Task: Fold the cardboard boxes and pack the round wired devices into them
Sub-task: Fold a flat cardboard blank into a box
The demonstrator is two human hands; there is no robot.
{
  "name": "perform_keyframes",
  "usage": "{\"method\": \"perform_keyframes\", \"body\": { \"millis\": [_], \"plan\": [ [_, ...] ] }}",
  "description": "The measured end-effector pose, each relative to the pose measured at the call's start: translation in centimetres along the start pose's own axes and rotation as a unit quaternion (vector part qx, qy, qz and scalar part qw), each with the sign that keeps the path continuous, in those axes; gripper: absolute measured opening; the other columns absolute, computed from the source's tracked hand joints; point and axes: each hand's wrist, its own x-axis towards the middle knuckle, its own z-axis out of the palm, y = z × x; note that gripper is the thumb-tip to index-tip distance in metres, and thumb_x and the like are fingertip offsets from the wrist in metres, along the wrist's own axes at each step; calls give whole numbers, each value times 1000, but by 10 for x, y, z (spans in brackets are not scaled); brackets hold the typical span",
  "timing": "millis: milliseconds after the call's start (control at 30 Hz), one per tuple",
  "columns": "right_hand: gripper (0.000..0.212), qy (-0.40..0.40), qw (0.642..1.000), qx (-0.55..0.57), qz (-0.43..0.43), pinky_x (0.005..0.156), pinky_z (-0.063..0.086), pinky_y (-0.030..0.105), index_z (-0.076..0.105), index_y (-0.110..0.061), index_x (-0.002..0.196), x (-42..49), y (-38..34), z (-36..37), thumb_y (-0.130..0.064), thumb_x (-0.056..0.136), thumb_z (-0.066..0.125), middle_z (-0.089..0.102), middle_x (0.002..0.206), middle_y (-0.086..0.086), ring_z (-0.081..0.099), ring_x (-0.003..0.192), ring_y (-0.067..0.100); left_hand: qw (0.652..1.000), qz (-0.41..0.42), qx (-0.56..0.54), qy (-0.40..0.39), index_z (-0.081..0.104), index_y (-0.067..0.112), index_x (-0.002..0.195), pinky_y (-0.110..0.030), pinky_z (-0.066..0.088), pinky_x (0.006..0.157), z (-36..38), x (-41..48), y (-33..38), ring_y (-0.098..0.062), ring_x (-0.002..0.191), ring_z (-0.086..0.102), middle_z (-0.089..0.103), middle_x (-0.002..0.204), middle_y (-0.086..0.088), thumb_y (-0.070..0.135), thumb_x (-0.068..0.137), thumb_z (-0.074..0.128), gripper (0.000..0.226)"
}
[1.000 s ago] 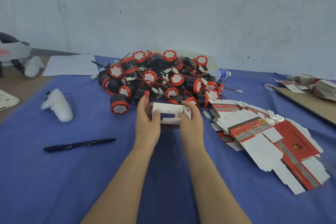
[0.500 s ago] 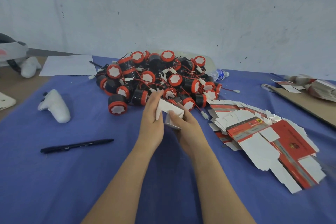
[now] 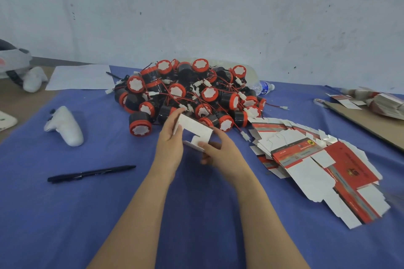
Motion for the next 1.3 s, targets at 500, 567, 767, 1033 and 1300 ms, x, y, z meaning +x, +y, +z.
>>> {"method": "perform_keyframes", "body": {
  "millis": [500,567,767,1033,1300],
  "plan": [
    [44,97,988,117,9,50,42,16,59,-28,128,3,1,-3,-4,90,59,70,78,-10,46,52,3,999,-15,25,-29,42,50,106,-42,47,101,4,-2,-10,-18,120,50,46,135,0,-2,92,44,55],
    [43,65,990,124,-13,53,44,15,59,-28,127,2,-2,1,-3,92,56,72,95,-9,56,60,-2,1000,-27,2,11,44,45,106,-47,48,99,3,0,-10,-17,115,53,52,127,2,-6,90,42,54],
    [43,-114,975,178,-66,87,52,29,51,-45,125,-3,-9,10,-18,93,57,61,130,-8,63,107,12,984,-52,-153,71,46,33,106,-43,53,90,-1,5,-7,-24,112,59,59,116,-1,-10,92,39,46],
    [29,147,976,130,-89,60,51,19,57,-25,122,1,-5,18,-27,93,61,65,115,4,66,86,13,991,-11,-132,-13,54,30,107,-37,53,90,12,-4,-4,-15,102,60,63,107,6,-1,92,42,37],
    [26,176,975,127,-52,56,50,17,56,-28,118,4,-1,19,-19,94,58,65,112,5,64,86,13,994,90,53,13,41,41,104,-17,48,90,21,-8,-10,-16,116,49,46,128,-3,0,90,54,45]
  ]
}}
